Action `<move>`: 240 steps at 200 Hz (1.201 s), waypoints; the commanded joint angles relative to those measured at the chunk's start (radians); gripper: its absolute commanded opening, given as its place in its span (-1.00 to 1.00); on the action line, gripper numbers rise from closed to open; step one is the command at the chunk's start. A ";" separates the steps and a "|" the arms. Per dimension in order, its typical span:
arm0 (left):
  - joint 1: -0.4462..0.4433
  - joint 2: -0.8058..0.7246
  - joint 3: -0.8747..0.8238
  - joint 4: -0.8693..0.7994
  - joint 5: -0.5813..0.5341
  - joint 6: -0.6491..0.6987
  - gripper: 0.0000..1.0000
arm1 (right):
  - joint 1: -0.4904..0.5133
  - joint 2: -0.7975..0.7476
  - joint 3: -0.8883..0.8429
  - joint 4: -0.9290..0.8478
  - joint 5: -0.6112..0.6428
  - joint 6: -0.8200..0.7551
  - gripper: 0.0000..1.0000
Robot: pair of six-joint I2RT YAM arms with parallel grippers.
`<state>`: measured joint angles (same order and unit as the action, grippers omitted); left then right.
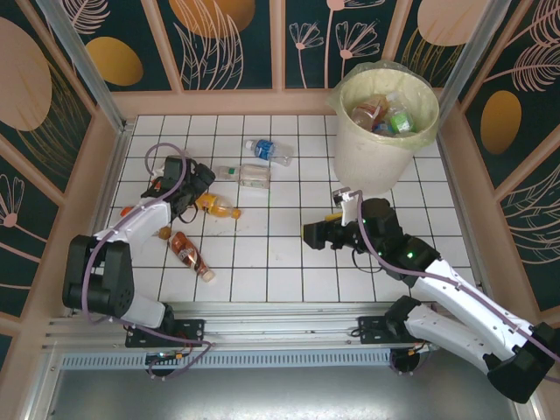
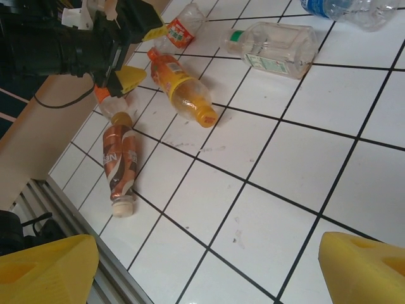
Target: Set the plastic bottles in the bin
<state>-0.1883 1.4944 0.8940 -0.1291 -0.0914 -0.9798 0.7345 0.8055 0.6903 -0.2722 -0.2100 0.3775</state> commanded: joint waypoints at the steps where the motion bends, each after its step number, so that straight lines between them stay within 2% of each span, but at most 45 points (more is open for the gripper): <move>1: 0.015 0.039 -0.002 0.021 0.021 -0.084 0.90 | 0.011 -0.009 -0.017 0.025 0.017 0.020 0.82; 20: 0.027 0.076 -0.006 0.025 0.062 -0.115 0.85 | 0.011 0.001 -0.018 0.031 0.020 0.025 0.82; 44: 0.032 0.086 -0.044 0.068 0.062 -0.145 0.82 | 0.016 0.007 -0.023 0.037 0.017 0.031 0.82; 145: 0.073 0.203 -0.077 0.164 0.072 -0.114 0.48 | 0.030 0.015 -0.032 0.031 0.027 0.040 0.82; 171: 0.073 0.213 -0.069 0.176 0.072 -0.095 0.32 | 0.035 0.026 -0.034 0.038 0.024 0.040 0.82; 196: 0.073 0.194 -0.093 0.213 0.082 -0.067 0.08 | 0.038 0.048 -0.045 0.059 -0.006 0.037 0.82; 216: 0.073 0.167 -0.117 0.266 0.126 -0.030 0.02 | 0.041 0.068 -0.061 0.094 -0.037 0.042 0.82; 240: 0.073 0.120 -0.154 0.353 0.239 0.050 0.04 | 0.041 0.114 -0.065 0.147 -0.112 0.064 0.82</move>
<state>-0.1223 1.6726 0.7780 0.1211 0.0360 -1.0298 0.7670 0.8833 0.6380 -0.2150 -0.2379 0.4068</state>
